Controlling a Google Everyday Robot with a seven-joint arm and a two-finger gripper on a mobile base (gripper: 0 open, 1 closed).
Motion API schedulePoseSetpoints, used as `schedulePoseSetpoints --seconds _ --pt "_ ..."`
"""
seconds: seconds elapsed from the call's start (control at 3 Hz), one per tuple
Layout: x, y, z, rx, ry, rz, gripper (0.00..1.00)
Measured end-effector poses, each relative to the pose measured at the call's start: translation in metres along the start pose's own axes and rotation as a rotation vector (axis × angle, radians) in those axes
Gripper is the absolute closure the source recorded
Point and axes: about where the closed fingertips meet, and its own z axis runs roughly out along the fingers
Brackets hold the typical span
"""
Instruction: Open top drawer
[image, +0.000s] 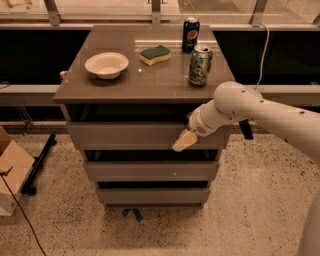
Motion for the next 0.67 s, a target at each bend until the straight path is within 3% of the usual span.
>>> schedulePoseSetpoints --seconds 0.67 --pt "0.0100 0.0078 0.0004 -0.028 0.033 -0.002 0.71"
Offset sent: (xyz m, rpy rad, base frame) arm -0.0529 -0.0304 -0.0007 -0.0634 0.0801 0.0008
